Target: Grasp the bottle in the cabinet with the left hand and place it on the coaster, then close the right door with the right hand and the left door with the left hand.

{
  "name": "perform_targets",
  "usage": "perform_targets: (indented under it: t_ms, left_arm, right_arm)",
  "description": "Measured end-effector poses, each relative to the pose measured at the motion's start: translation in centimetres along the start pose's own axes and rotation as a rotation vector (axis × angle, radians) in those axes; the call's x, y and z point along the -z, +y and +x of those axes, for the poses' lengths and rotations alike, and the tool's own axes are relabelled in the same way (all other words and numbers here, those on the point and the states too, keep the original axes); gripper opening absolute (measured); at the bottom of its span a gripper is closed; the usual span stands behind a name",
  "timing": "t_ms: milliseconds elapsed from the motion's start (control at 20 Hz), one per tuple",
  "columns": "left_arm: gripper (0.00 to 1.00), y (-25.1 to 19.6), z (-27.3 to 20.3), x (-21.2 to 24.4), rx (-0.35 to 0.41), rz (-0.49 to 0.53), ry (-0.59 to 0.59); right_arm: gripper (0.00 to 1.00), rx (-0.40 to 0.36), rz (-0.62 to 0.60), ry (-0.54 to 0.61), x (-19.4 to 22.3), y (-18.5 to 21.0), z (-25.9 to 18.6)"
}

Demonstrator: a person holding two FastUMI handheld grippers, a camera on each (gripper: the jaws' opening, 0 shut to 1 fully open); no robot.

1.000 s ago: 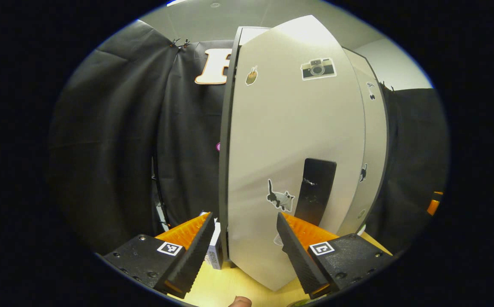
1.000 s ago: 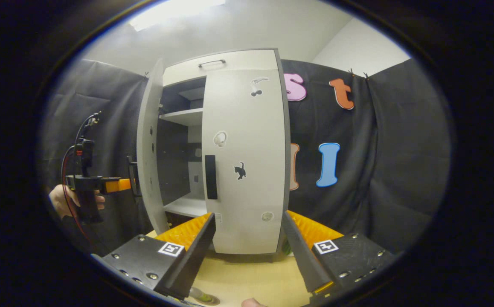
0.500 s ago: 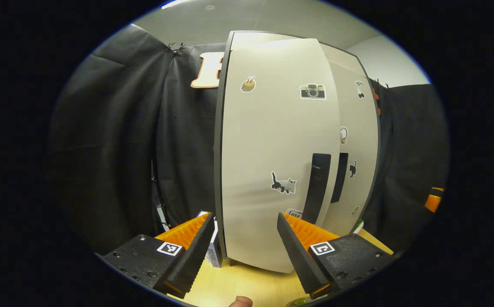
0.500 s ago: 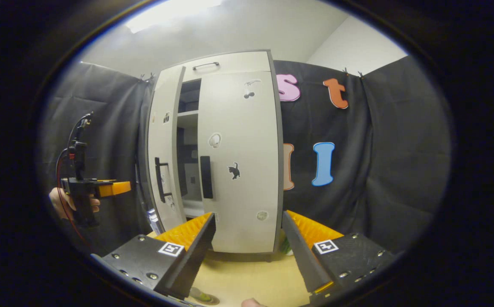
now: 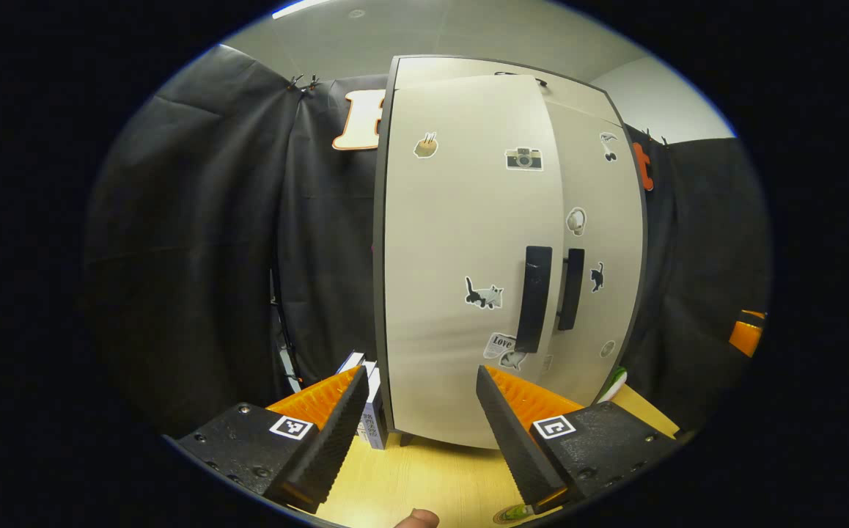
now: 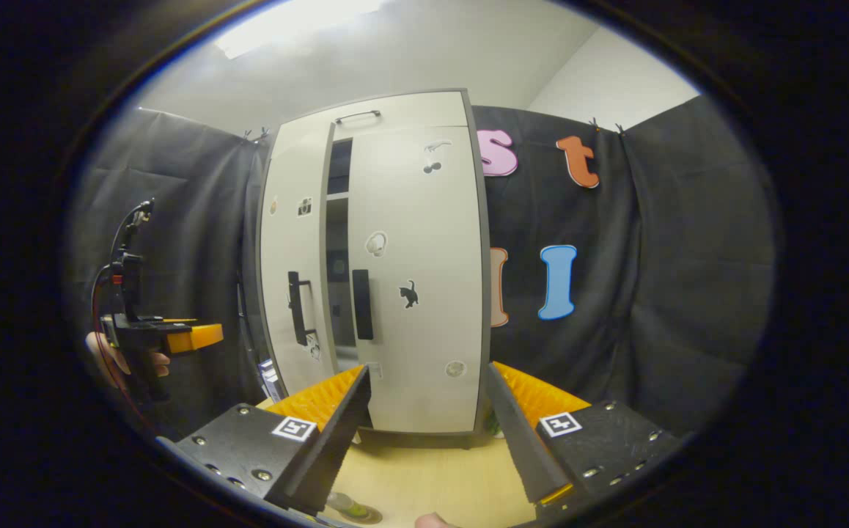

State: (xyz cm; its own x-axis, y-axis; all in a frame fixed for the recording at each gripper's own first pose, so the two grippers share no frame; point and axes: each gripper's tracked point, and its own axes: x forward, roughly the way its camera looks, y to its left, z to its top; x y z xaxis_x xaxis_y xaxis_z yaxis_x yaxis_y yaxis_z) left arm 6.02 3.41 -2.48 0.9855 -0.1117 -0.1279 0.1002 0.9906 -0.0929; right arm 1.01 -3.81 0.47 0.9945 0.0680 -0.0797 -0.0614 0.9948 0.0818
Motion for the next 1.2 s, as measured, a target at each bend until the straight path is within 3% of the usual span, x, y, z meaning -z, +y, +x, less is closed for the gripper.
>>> perform_targets:
  t_ms: [450, 1200]
  left_arm:
    - [0.93, -0.8, -2.9, 0.1, 0.001, 0.003, -0.002]
    - [0.93, -3.8, -6.0, 0.3, 0.018, -0.011, -0.001]
  right_arm:
    - [0.95, -0.027, 0.012, -0.009, 0.1, 2.0, -1.1]
    - [0.95, -0.036, -0.021, -0.03, -0.6, 2.2, -1.1]
